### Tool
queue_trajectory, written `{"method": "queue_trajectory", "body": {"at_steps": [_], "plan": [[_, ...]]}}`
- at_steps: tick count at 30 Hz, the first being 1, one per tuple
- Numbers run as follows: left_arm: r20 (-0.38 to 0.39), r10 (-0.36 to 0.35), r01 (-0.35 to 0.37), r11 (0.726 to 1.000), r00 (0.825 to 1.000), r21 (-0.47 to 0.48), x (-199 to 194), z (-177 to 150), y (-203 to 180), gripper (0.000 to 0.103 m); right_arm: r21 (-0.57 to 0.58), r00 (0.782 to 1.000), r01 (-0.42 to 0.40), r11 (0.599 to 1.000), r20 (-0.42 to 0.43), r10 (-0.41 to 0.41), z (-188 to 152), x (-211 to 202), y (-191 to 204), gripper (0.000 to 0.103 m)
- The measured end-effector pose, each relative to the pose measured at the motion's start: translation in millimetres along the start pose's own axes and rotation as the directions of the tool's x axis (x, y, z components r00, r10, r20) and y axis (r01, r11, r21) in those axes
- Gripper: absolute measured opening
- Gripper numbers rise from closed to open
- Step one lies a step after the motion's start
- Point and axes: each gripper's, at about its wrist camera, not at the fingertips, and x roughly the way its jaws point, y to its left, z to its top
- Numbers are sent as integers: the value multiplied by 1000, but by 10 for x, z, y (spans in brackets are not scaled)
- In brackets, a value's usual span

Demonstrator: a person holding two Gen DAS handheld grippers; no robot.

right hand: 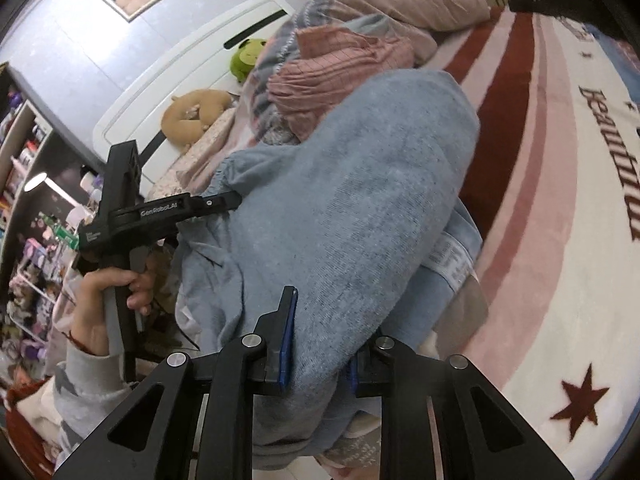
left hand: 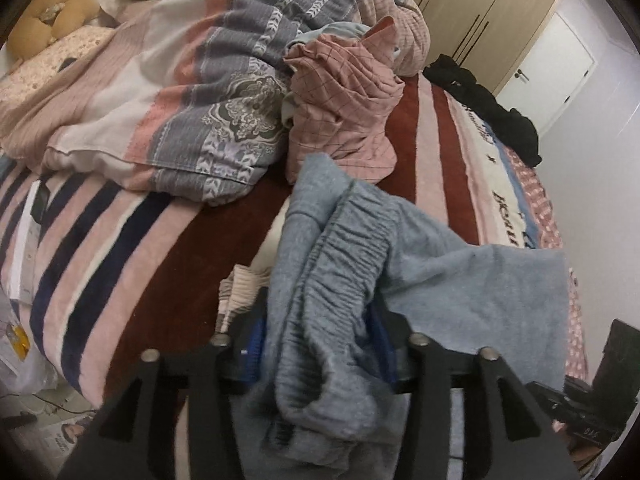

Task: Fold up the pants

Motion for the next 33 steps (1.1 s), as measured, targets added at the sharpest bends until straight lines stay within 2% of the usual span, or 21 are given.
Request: {"method": "queue_trajectory", "body": {"at_steps": [2, 4, 7, 10, 14, 16, 17, 20, 22, 25, 28, 33], "plan": [[8, 32, -32, 999, 999, 12, -21, 1, -26, 56, 6, 1000, 21, 1000, 2, -21, 18, -14, -38, 27], [26, 54, -54, 998, 998, 19, -99, 17, -56, 57, -6, 999, 33, 999, 12, -33, 37, -68, -17, 33], [76, 132, -136, 990, 988, 43, -262, 35, -141, 58, -38, 995, 82, 996, 59, -80, 79, -191, 33, 34], [150, 164, -174, 983, 975, 61, -482, 45, -250, 61, -40, 987, 125, 991, 103, -120, 132, -345, 80, 34], [236, 71, -95, 991, 969, 93, -820, 60, -417, 65, -74, 961, 205, 976, 206, -186, 191, -594, 192, 34], [239, 24, -56, 990, 971, 127, -866, 62, -514, 66, -84, 953, 199, 976, 249, -173, 213, -697, 255, 34], [221, -14, -20, 988, 975, 153, -844, 51, -578, 66, -100, 955, 168, 981, 262, -137, 224, -736, 290, 35], [162, -55, 23, 982, 985, 188, -700, -3, -679, 66, -150, 972, 95, 984, 229, -59, 206, -694, 386, 35], [119, -34, 11, 982, 992, 190, -521, -51, -685, 66, -181, 984, 59, 982, 176, -27, 166, -570, 435, 35], [48, 32, -39, 985, 998, 168, -218, -149, -587, 66, -210, 995, 58, 976, 96, -38, 74, -357, 446, 37], [49, 62, -70, 980, 997, 186, -68, -260, -498, 66, -212, 996, 82, 974, 49, -74, 3, -172, 342, 37], [77, 77, -91, 973, 994, 210, -53, -314, -544, 70, -162, 999, 44, 986, 30, -40, -31, -120, 153, 37]]}}
